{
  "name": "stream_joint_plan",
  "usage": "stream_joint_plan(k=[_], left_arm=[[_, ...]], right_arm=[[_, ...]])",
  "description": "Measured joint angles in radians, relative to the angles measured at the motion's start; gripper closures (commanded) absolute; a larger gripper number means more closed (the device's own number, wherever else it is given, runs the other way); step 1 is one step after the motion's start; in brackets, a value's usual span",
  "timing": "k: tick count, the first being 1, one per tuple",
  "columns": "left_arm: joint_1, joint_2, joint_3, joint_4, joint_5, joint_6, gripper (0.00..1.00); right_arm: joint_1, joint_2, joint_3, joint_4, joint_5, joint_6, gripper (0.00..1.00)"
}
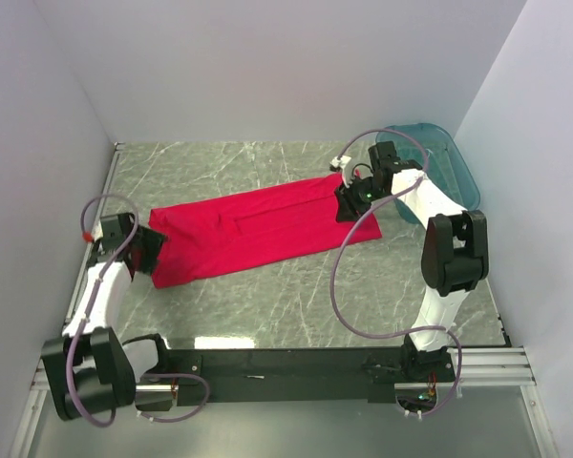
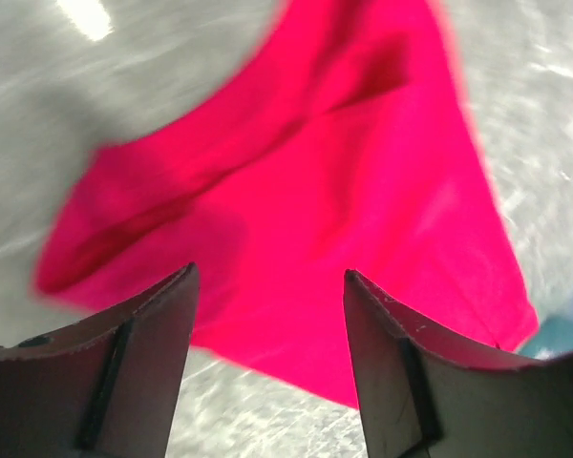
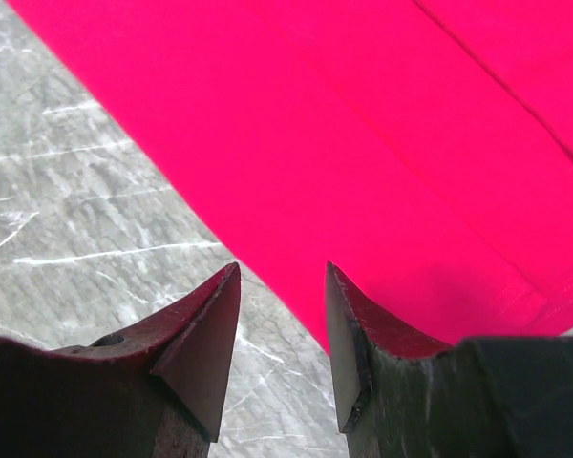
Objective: Fold and stack the t-shirts
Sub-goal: Fold the tshirt
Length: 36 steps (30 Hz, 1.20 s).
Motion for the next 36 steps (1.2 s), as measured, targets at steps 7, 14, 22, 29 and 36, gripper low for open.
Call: stream_joint_plan(k=[7, 14, 22, 29, 36], left_arm=[[0.017, -0.068, -0.085, -0.138, -0.024, -0.108, 0.41], [0.018, 0.084, -0.098, -0.154, 0.008, -0.132, 0.47], [0.023, 0.158, -0.094, -0.118, 0.051, -0.134, 0.79], [0.132, 0.220, -0.045, -0.111, 0.030, -0.090, 0.99], [0.251, 0.379, 0.166, -0.111, -0.003, 0.039, 0.71]], right_arm=[[0.056, -0.030, -0.012, -0.007, -0.018, -0.023, 0.52], [0.078, -0.030, -0.012, -0.008, -0.018, -0.026, 0.52], [0.078, -0.030, -0.012, -0.008, -0.018, -0.026, 0.52], [0.078, -0.031, -0.012, -0.008, -0.018, -0.026, 0.52], [0.078, -0.031, -0.012, -0.008, -0.019, -0.026, 0.52]])
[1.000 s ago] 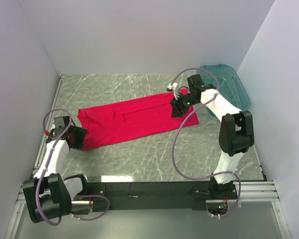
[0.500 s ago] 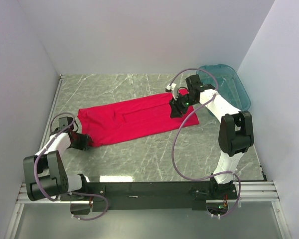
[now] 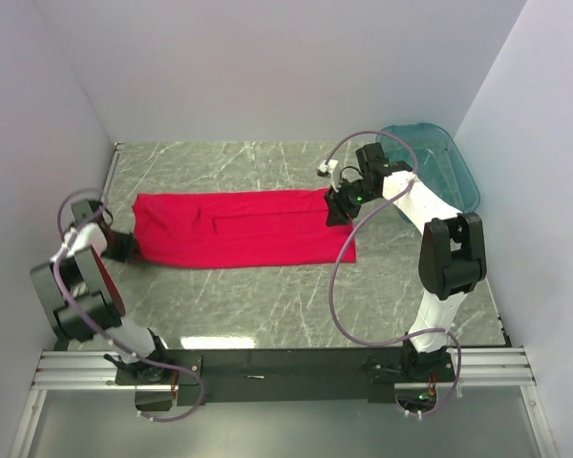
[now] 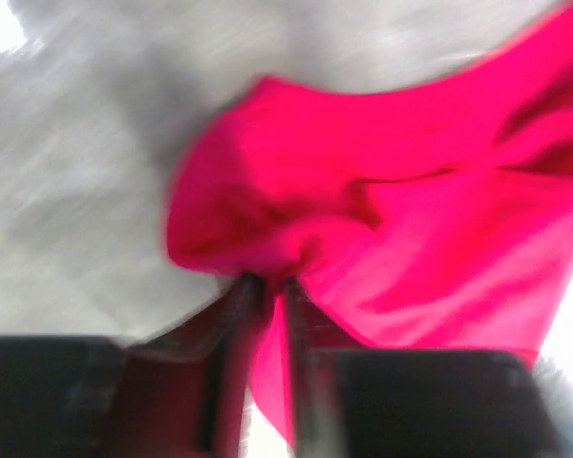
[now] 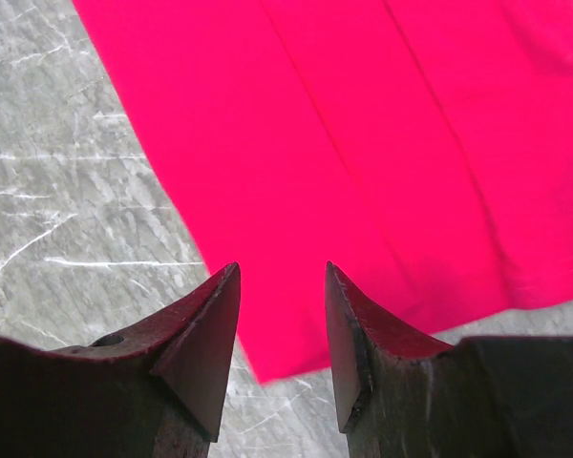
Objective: Fold and stack the t-shirts
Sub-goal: Fold the tshirt
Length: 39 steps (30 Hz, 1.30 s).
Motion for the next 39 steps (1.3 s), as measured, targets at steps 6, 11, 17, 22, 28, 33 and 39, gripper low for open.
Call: stream_joint_plan(k=[6, 11, 17, 22, 28, 33, 39], left_arm=[[0.003, 0.104, 0.231, 0.080, 0.070, 0.151, 0.33], [0.003, -0.071, 0.222, 0.119, 0.111, 0.220, 0.30], [-0.022, -0.208, 0.130, 0.249, 0.282, 0.246, 0.31], [-0.200, 0.040, 0.243, 0.232, 0.325, 0.251, 0.54], [-0.346, 0.306, 0.404, 0.145, 0.266, 0.149, 0.55], [-0.359, 0.420, 0.550, 0.050, 0.174, 0.028, 0.54], [-0.376, 0.558, 0.742, -0.041, 0.095, -0.057, 0.53]], right_arm=[[0.000, 0.000, 0.000, 0.000, 0.000, -0.003, 0.52], [0.015, 0.002, 0.002, 0.000, 0.009, 0.002, 0.52], [0.109, 0.103, 0.150, -0.027, 0.084, 0.049, 0.51], [0.172, 0.284, 0.419, -0.070, 0.108, 0.069, 0.49], [0.172, 0.260, 0.331, -0.049, 0.108, 0.088, 0.49], [0.170, 0.218, 0.222, -0.050, 0.108, 0.087, 0.49], [0.169, 0.192, 0.189, -0.043, 0.105, 0.088, 0.49]])
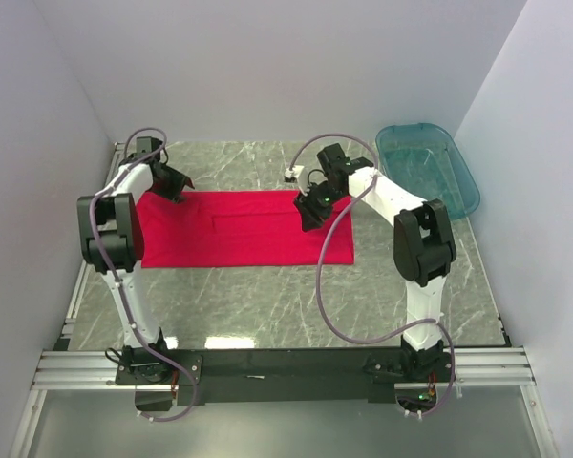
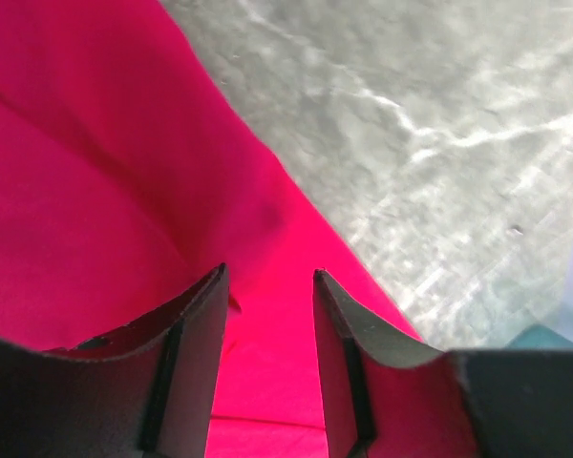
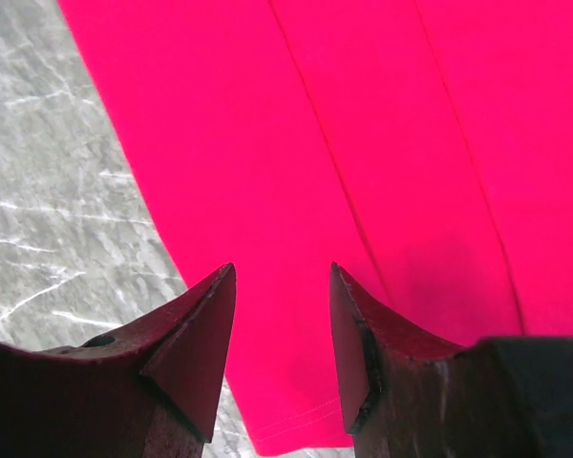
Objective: Fold and stack the t-shirts
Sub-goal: Fold the tshirt
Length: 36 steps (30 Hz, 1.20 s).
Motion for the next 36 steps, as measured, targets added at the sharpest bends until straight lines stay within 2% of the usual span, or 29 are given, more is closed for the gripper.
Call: stream_joint_plan(k=[17, 19, 23, 25, 28, 36], left_arm=[[-0.018, 0.195, 0.220, -0.159, -0.052, -0.031, 0.55], [-0.019, 0.201, 0.232, -0.168, -0.053, -0.032, 0.59], [-0.019, 0.218, 0.246, -0.167, -0.045, -0.027, 0.77], [-0.019, 0.240, 0.274, -0.170, -0.033, -0.019, 0.79], [-0.025, 0.291, 0.354, -0.181, -0.009, -0.001, 0.79], [-0.082, 0.504, 0.693, -0.169, 0.066, 0.007, 0.78]], right_arm=[[-0.020, -0.141, -0.053, 0.022, -0.058, 0.010, 0.49], [-0.020, -0.157, -0.064, 0.022, -0.065, 0.011, 0.49], [-0.020, -0.168, -0.066, 0.022, -0.076, 0.011, 0.49], [-0.021, -0.169, -0.066, 0.022, -0.079, 0.011, 0.49], [-0.021, -0.175, -0.069, 0.022, -0.085, 0.011, 0.49], [-0.021, -0.241, -0.129, 0.022, -0.091, -0.032, 0.49]])
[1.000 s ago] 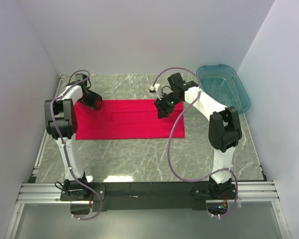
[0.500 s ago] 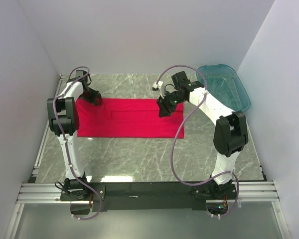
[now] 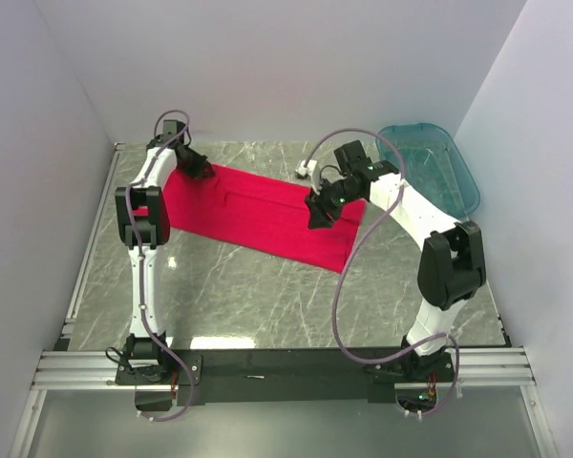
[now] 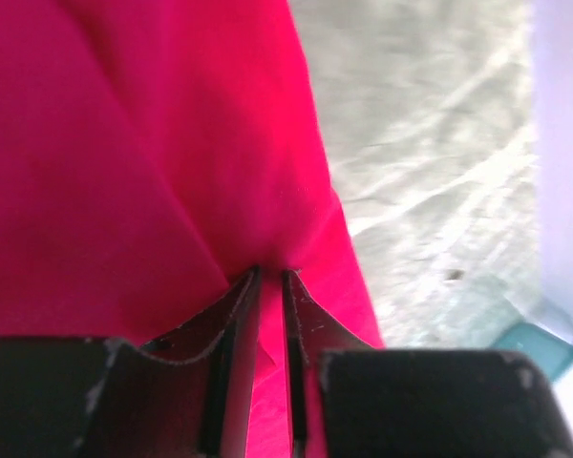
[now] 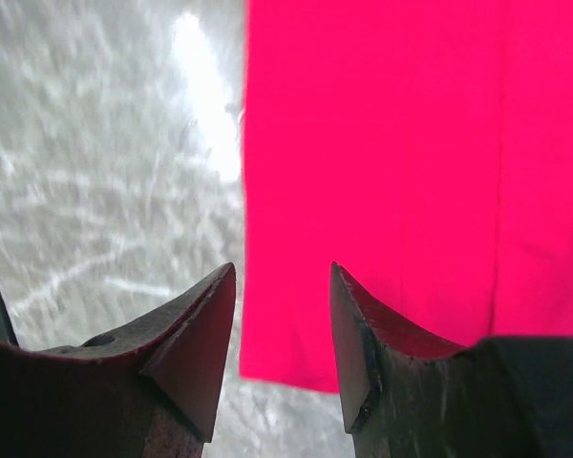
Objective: Fold and stack the t-shirts
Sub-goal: Fold the tshirt
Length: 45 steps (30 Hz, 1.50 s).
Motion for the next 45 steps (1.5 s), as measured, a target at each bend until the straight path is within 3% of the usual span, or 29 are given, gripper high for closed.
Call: stream_joint_plan(k=[4, 7, 12, 15, 19, 26, 31, 34, 40, 45], left_arm=[[-0.022, 0.028, 0.023, 0.077, 0.048, -0.031, 0.72], [-0.028, 0.023, -0.001, 0.143, 0.078, -0.037, 0.64], [-0.025, -0.073, -0.079, 0.215, 0.105, -0.001, 0.53], [-0.018, -0.230, -0.180, 0.251, 0.102, 0.043, 0.48], [0.005, -0.567, -0.395, 0.332, 0.064, 0.129, 0.36], [0.164, -1.167, -0.857, 0.490, 0.054, 0.188, 0.32], [0.336, -1.409, -1.174, 0.483, 0.102, 0.209, 0.26], [0.353, -1.475, -1.302, 0.408, 0.130, 0.245, 0.26], [0.360, -1.640, -1.474, 0.279, 0.153, 0.293, 0.19], [0.365, -1.747, -1.548, 0.202, 0.138, 0.298, 0.11]], right_arm=[[0.039, -0.089, -0.155, 0.040, 0.053, -0.070, 0.49], [0.140, -0.113, -0.255, 0.085, 0.137, -0.098, 0.49], [0.283, -0.042, -0.275, 0.151, 0.277, -0.090, 0.46], [0.319, 0.006, -0.258, 0.187, 0.384, -0.064, 0.46], [0.335, 0.063, -0.235, 0.221, 0.490, -0.035, 0.46], [0.344, 0.091, -0.242, 0.237, 0.573, -0.023, 0.51], [0.369, 0.103, -0.250, 0.235, 0.579, -0.009, 0.59], [0.376, 0.117, -0.256, 0.236, 0.581, 0.000, 0.65], [0.381, 0.119, -0.257, 0.236, 0.581, 0.023, 0.97], [0.401, 0.102, -0.280, 0.240, 0.583, 0.021, 1.00]])
